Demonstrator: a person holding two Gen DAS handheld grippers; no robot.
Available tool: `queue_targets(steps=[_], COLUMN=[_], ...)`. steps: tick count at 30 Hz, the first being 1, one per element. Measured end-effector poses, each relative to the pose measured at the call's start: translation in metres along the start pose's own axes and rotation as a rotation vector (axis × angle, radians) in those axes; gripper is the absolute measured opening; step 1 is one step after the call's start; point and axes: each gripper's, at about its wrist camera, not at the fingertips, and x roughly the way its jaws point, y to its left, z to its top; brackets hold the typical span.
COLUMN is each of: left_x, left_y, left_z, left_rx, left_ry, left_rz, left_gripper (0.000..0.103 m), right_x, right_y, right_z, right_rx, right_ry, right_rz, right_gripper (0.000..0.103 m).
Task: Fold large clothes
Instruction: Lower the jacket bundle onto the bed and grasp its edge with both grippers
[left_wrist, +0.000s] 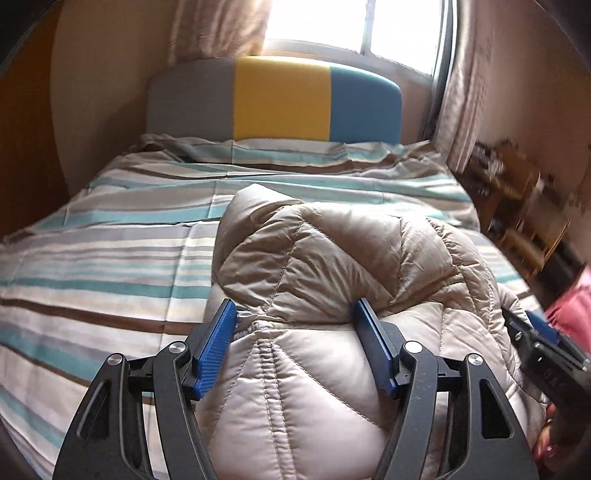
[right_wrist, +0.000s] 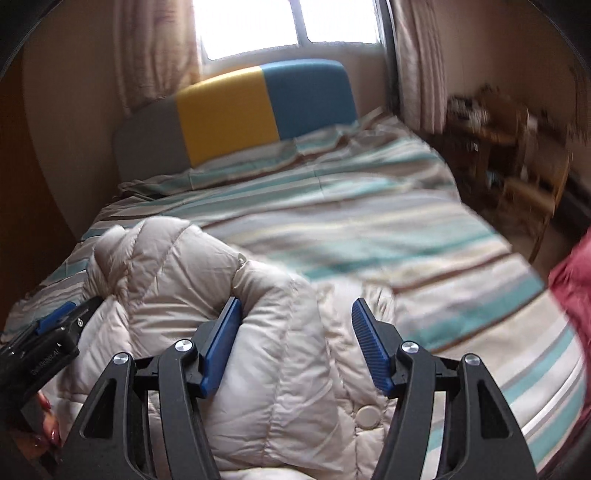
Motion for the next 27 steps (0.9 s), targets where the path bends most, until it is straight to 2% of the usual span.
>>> queue_targets(steps=[3, 6, 10, 27], left_x=[0.008, 0.016, 0.029, 0.048], left_y=[-0.009, -0.012, -0.008, -0.009], left_z=[-0.007, -0.012, -0.016, -0.021], left_rx=[0.055, 0.058, 0.037, 0.030], left_ry=[-0.015, -0.019, -0.010, 0.013], left_rz=[0.034, 0.038, 0.043, 0.091], left_gripper=[0.071, 0.072, 0.077, 0.078], right_x=[0.013, 0.023, 0.032, 0.067], right_y=[-0.008, -0.008, -0.012, -0.011], right_z=[-0.016, -0.021, -0.022, -0.020], right_rx=[0.038, 0.035, 0.051, 0.045], right_ry=[0.002, 0.010, 0.041, 0.119], right_rz=[-0.005, -0.036, -0.026, -0.038], right_gripper=[0.062, 0.062, 0.063, 0.067])
